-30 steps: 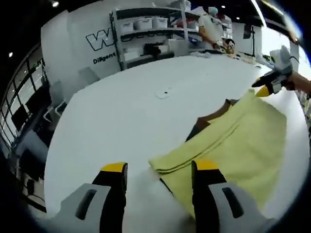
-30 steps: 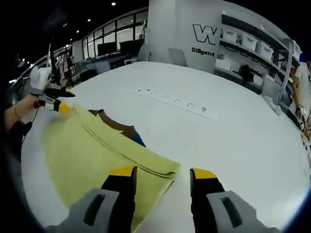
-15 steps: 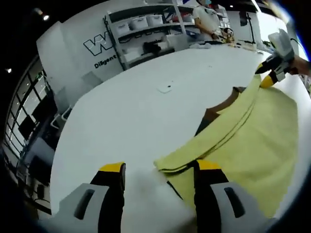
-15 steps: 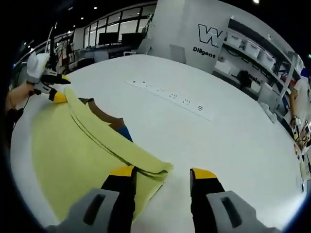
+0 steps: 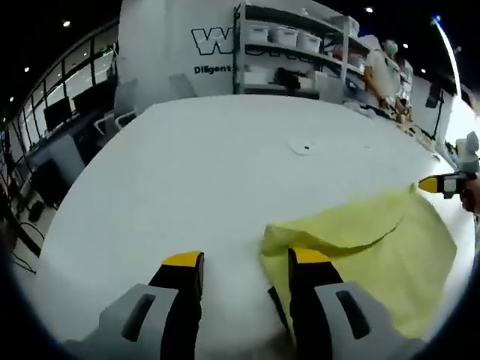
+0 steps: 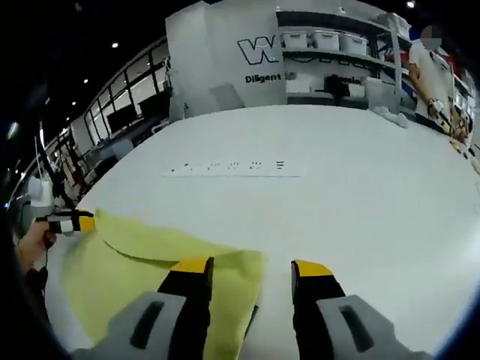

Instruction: Fold the garment on the visible template until the final outline fits inside the template.

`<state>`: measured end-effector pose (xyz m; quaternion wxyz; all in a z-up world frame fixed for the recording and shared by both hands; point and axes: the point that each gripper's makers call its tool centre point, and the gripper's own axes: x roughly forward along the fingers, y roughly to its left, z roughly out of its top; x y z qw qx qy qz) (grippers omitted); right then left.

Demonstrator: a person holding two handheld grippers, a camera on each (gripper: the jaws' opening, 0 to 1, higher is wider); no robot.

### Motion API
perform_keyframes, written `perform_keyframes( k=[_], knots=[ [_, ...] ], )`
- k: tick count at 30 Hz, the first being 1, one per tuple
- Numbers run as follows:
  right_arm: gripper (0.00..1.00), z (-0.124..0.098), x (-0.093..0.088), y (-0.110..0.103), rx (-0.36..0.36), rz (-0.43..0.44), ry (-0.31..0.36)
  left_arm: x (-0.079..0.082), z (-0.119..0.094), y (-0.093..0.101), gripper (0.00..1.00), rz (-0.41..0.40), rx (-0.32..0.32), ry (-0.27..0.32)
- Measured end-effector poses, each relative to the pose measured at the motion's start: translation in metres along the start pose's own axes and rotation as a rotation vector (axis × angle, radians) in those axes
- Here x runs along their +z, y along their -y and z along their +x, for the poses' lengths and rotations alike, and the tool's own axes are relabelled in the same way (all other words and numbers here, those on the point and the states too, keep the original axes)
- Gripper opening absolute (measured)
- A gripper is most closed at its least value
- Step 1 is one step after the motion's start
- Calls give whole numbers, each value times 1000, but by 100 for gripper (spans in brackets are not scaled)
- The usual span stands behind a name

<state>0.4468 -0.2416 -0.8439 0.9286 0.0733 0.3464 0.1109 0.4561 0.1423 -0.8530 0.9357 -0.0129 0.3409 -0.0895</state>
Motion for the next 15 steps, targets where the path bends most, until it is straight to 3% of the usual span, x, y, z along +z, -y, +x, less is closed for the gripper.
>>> perform_keyframes(
  k=[3, 5, 9, 13, 15],
  knots=[
    [43, 2, -3, 3, -30, -128, -28, 1, 3, 9, 50, 50, -43, 11],
    [45, 3, -3, 0, -33, -129, -23, -2, 6, 13, 55, 93, -46, -8],
    [59, 11, -4, 6, -60, -112, -25, -3, 9, 17, 56, 138, -39, 3],
    [59, 18, -2, 14, -88, -66, -15, 8, 16, 14, 54, 46, -28, 50],
    [60, 23, 1, 20, -119, -53, -1, 13, 18, 6, 50, -17, 11, 72]
  ],
)
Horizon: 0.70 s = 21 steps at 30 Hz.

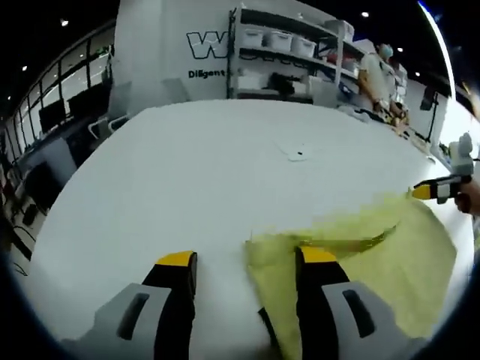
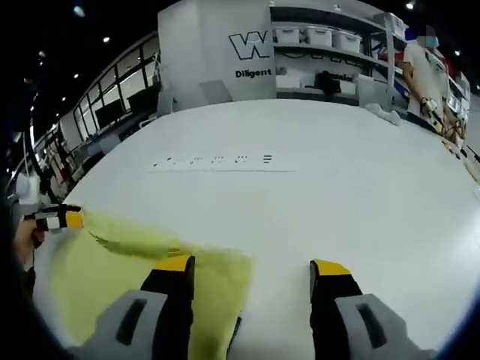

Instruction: Fold the garment on the visible template until the final outline fits inside the template.

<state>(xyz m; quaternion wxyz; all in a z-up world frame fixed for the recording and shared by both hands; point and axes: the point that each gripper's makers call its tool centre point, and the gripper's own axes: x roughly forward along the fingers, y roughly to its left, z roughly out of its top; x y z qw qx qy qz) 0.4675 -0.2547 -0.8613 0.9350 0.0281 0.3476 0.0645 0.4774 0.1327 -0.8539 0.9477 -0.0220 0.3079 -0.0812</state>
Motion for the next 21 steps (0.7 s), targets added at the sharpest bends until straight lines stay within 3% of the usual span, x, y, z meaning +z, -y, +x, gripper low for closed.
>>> perform_keyframes(
  k=[3, 6, 7, 12, 15, 21],
  knots=[
    [55, -1, 5, 2, -5, 51, 19, 4, -1, -5, 43, -85, 15, 11],
    [53, -7, 8, -6, 38, 79, 34, 6, -5, -1, 45, -74, -11, 9],
    [54, -10, 6, -11, 62, 78, 26, 7, -8, 4, 45, -38, -41, 7],
    [58, -21, 1, -33, 156, 113, 6, 6, -24, 12, 46, -38, -88, -19],
    [60, -30, -2, -40, 175, 122, 2, 4, -36, 19, 46, -11, -119, -40],
    [65, -51, -19, -51, 196, 42, -31, -3, -63, 38, 41, 16, -214, -56]
  ],
)
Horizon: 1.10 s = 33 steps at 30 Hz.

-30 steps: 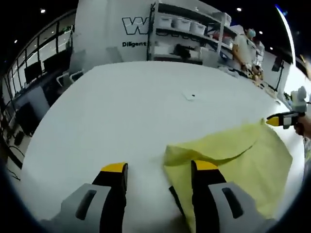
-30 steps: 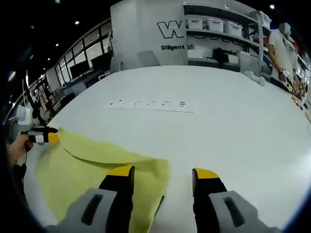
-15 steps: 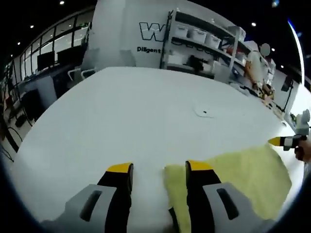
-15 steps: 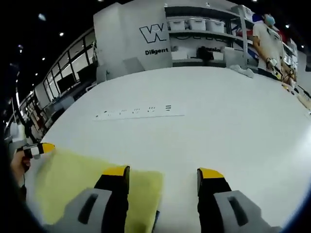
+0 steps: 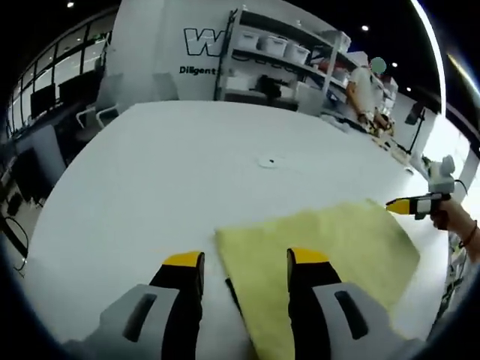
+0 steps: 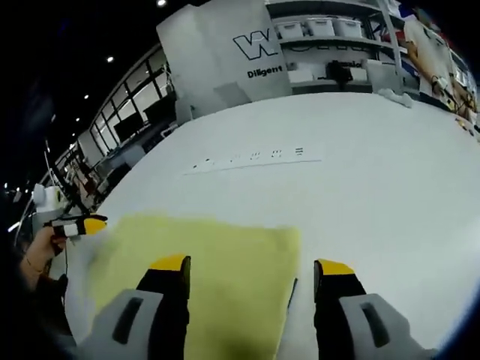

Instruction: Fold the garment on the visible template until the final outline fits inside the template.

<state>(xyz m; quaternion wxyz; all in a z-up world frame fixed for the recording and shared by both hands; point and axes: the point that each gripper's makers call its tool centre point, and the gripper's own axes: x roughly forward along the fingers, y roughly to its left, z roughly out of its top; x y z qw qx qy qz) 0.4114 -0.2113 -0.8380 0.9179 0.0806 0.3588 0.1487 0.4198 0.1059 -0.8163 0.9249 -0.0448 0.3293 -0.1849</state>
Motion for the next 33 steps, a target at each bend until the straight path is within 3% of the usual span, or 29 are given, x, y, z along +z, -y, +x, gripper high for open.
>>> perform_keyframes(
  k=[3, 6, 11, 16, 20, 25, 29, 33],
  knots=[
    [65, -11, -11, -8, 22, -22, -18, -12, -11, 9, 43, -31, -48, -19],
    [62, -27, -24, -16, 51, -16, -30, -25, -21, 11, 42, 4, -53, -44],
    [60, -48, -36, -27, 90, -2, -18, -38, -38, 16, 42, -9, -69, -50],
    [53, -66, -58, -35, 129, -7, -53, -57, -52, 24, 42, 18, -90, -77],
    [49, -82, -77, -36, 127, -70, -88, -68, -65, 30, 41, 2, -121, -73],
    [45, -92, -89, -38, 128, -135, -97, -88, -74, 30, 39, 20, -122, -117],
    [42, -95, -99, -39, 125, -125, -114, -95, -80, 30, 38, 2, -124, -129],
    [36, -97, -109, -39, 122, -125, -131, -109, -84, 30, 37, 33, -121, -170]
  ],
)
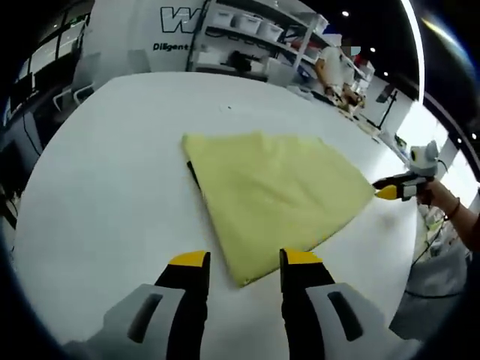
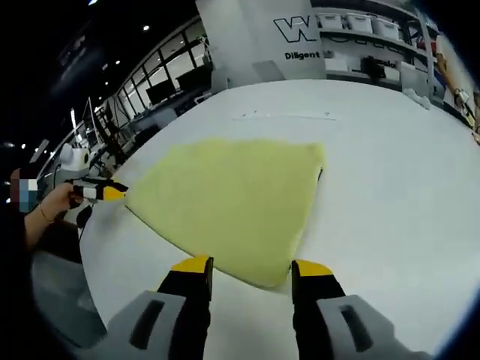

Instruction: Fold the garment on the visible template until the final outline fits inside the template.

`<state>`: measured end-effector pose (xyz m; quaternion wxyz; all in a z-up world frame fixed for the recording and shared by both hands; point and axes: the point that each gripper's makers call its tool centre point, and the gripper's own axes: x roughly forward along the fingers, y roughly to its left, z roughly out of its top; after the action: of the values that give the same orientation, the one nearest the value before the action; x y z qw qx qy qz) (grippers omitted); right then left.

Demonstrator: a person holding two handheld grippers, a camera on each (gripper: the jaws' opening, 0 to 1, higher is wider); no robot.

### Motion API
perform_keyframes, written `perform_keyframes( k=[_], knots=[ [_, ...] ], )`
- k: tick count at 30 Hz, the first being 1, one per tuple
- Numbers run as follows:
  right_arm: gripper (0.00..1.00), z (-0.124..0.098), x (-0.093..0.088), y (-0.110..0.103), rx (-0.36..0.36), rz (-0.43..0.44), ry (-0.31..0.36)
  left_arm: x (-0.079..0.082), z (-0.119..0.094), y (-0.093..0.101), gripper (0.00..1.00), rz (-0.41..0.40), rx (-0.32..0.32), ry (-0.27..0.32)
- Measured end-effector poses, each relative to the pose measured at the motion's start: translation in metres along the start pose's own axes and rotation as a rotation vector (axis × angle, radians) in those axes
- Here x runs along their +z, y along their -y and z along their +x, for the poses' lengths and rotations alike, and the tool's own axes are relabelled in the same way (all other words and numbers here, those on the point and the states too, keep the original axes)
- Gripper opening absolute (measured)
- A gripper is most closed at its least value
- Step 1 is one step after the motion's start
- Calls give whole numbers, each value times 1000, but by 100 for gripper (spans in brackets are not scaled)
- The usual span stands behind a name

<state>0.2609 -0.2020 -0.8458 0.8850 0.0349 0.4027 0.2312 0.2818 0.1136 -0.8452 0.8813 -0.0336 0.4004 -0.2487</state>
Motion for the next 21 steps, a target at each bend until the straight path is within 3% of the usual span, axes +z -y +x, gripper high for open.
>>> perform_keyframes(
  k=[6, 11, 14, 17, 21],
  knots=[
    [29, 2, -9, 6, -9, 3, -6, -13, 1, 2, 31, 33, -19, -36],
    [14, 1, -10, 14, -30, 38, 12, -8, 1, 0, 31, 8, -22, 1],
    [7, 1, -10, 17, -33, 49, 11, -10, 0, 0, 19, 25, -32, -6],
    [0, -1, -12, 19, -44, 4, -3, -7, -1, -3, 15, 26, -21, 18],
    [0, 1, -13, 18, -46, 6, -16, -7, 1, -2, 8, 34, -28, 18]
  ],
)
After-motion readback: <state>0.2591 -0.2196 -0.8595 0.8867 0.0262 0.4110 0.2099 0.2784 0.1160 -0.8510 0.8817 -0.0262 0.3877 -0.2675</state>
